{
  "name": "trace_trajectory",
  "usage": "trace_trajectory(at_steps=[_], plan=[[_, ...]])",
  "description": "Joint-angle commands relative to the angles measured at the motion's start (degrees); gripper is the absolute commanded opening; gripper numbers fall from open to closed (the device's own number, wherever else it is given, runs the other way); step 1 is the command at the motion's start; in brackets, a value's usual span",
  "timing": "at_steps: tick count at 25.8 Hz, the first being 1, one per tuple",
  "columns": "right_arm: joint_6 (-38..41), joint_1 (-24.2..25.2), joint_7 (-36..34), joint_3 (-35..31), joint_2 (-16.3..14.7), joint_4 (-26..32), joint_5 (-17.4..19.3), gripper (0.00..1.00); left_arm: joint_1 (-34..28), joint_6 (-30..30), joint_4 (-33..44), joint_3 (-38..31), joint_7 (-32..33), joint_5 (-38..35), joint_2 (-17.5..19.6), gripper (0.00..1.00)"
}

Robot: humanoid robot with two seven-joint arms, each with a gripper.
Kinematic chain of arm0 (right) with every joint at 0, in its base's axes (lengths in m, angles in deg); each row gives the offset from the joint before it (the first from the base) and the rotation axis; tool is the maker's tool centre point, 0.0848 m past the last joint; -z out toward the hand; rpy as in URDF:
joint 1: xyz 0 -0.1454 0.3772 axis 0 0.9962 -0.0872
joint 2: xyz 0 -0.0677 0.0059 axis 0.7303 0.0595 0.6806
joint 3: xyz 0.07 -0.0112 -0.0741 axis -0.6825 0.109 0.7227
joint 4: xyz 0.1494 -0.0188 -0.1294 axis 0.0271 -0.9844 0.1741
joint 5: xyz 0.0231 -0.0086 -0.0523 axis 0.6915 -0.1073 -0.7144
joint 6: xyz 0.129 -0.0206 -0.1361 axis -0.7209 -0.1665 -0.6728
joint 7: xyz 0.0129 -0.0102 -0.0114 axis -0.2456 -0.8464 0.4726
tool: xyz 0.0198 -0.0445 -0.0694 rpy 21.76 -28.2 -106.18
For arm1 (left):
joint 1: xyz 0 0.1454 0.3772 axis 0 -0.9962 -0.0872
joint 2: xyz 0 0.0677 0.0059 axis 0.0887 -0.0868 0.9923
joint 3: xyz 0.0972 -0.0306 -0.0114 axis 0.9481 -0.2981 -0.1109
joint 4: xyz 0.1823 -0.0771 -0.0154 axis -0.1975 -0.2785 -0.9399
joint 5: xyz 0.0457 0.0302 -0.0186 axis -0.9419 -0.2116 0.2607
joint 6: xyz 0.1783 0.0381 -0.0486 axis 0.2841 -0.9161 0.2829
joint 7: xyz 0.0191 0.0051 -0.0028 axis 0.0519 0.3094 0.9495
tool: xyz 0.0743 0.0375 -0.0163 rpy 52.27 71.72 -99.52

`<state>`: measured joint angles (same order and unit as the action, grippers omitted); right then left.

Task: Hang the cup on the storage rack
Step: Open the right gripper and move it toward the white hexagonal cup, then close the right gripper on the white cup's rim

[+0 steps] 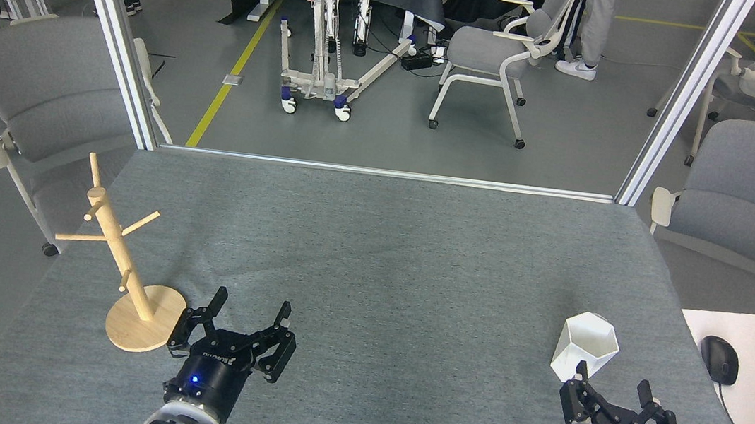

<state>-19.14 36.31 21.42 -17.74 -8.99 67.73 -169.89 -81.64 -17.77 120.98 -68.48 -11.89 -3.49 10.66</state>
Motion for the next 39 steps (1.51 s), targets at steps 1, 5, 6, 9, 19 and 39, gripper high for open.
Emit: trace_trajectory(at_steps=[1, 5, 6, 9, 19, 39], plan=[[0.41, -1.48, 0.17, 0.16, -0.17, -1.56, -0.03, 1.0, 0.16, 0.1, -0.16, 0.22, 0.0, 0.0, -0.01, 0.99], [0.59, -1.65, 0.17, 0.33, -0.26, -2.53, -0.03, 1.0, 0.25, 0.1, -0.43, 0.4, 0.0, -0.09, -0.01, 1.0], [0.5, -2.18, 0.17, 0.6, -0.52, -2.88, -0.12, 1.0, 0.25, 0.19, -0.69, 0.49, 0.0, -0.09, -0.01, 0.99], [0.06, -3.41, 0.26, 3.5, -2.02, -5.34, -0.03, 1.0, 0.25, 0.28, -0.87, 0.66, 0.0, -0.09, -0.01, 0.99], [0.15, -5.17, 0.34, 3.94, -2.72, -7.1, 0.06, 1.0, 0.16, 0.37, -1.83, 0.75, 0.0, -0.09, 0.08, 1.0], [0.06, -10.53, 0.34, 5.34, -3.78, -13.86, 0.32, 0.99, -0.02, 0.45, -2.27, 0.84, 0.0, 0.0, -0.01, 0.99]])
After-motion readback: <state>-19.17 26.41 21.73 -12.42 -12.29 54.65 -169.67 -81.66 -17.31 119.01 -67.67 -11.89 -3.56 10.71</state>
